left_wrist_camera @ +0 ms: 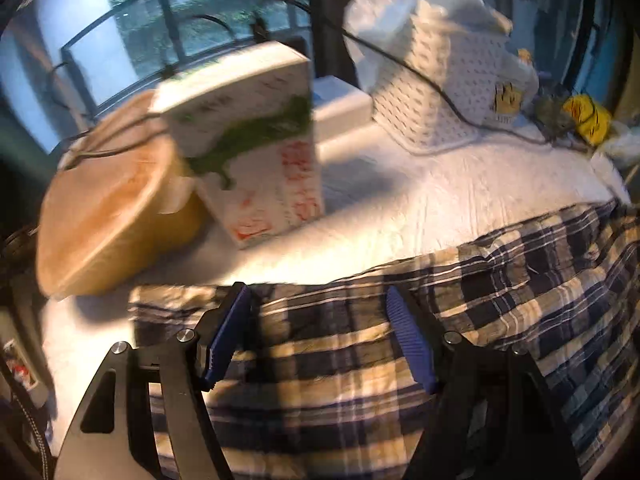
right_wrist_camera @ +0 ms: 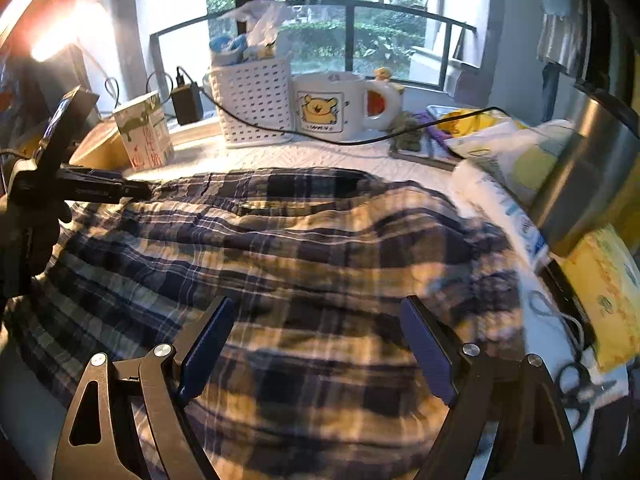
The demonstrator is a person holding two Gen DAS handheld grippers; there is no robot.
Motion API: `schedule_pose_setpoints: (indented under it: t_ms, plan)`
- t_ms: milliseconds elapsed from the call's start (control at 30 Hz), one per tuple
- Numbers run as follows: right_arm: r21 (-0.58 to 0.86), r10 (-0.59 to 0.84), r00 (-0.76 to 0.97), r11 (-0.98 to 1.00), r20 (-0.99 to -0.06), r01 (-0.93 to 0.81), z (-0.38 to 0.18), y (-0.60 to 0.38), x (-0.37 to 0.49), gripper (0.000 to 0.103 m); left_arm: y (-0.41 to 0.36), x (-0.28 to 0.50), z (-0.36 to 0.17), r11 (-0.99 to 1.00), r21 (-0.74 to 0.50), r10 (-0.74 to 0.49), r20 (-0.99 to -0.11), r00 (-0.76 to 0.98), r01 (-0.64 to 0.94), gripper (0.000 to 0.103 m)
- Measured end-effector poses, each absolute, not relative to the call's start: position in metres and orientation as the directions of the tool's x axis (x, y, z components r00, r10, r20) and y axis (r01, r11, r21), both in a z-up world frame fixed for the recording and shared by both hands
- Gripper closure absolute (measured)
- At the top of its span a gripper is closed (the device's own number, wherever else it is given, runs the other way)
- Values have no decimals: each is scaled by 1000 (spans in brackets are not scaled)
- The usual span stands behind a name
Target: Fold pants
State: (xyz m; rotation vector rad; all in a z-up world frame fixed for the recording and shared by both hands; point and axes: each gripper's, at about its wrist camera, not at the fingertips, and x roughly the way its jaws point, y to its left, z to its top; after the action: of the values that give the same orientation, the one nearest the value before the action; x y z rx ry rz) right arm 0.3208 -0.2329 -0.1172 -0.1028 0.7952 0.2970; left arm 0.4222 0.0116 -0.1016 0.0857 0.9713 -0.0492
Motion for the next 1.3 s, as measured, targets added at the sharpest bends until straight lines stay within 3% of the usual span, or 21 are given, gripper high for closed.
schedule_pose_setpoints:
  t_ms: [233, 567, 800, 1067, 1300]
  plan:
    - [41, 217, 666, 962, -714, -270, -110, -246, 289, 16, 28, 358, -78, 994, 21, -49, -785, 618, 105, 31]
    - [142, 241, 662, 969, -710, -201, -106, -259, 246, 16, 70, 277, -97, 1000, -1, -13, -805, 593, 19, 31]
    - [132, 192, 655, 981, -731, -139, -111, -268, 227, 16, 93, 246, -104, 999, -15, 6, -810, 586, -31, 31]
    - [304, 266, 616, 951, -741, -45, -134, -288, 244, 16, 109, 231, -115, 996, -17, 36, -825, 563, -88, 32]
    - [487, 372, 657, 873, -656, -8, -136, -311, 272, 16, 109, 227, -113, 993, -1, 63, -829, 555, -114, 32]
